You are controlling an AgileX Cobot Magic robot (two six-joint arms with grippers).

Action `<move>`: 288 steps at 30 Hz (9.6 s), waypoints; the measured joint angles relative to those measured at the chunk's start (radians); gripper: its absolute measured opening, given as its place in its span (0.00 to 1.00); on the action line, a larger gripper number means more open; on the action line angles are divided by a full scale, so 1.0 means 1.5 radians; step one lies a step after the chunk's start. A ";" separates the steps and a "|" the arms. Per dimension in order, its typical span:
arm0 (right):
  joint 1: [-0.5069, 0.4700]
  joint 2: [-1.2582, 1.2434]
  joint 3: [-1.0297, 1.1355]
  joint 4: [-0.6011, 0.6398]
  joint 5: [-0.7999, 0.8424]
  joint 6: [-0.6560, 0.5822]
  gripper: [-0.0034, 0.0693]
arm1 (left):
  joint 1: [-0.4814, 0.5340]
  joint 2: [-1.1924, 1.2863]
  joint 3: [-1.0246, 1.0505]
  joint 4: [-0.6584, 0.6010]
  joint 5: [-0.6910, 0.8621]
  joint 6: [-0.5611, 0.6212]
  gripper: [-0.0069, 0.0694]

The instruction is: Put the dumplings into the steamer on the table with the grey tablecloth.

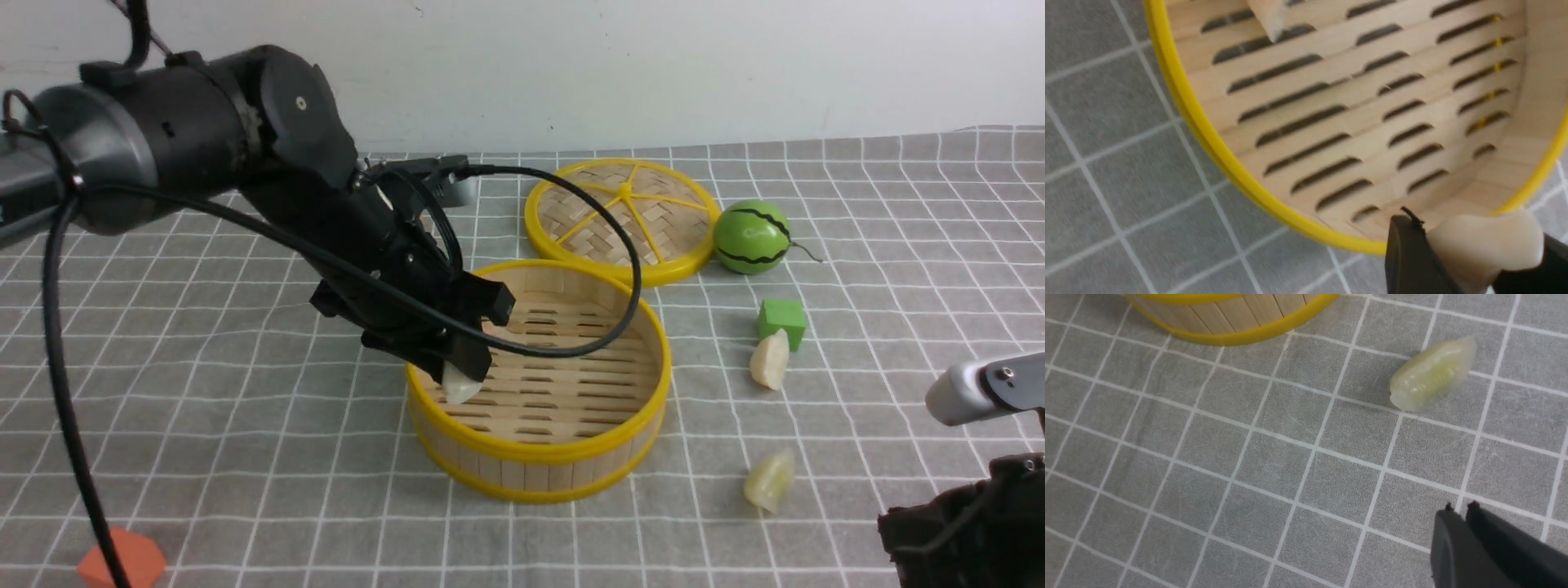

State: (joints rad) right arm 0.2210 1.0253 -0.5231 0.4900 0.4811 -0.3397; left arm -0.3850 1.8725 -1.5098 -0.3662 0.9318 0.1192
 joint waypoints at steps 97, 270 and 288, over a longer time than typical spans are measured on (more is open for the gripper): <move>0.169 0.659 -0.643 -0.030 -0.013 0.036 0.72 | -0.059 -1.046 0.754 0.505 -0.184 -0.515 0.36; -0.128 -0.691 0.361 -0.252 -0.069 0.183 0.10 | 0.183 -1.255 1.025 0.258 -0.418 -0.215 0.07; -0.128 -0.691 0.361 -0.252 -0.069 0.183 0.13 | 0.181 -1.255 1.026 0.251 -0.355 -0.218 0.07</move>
State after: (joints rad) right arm 0.0284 -0.0108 0.0189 0.1119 0.3778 -0.0652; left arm -0.1140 -0.0104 0.0294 0.0109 0.3999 -0.2075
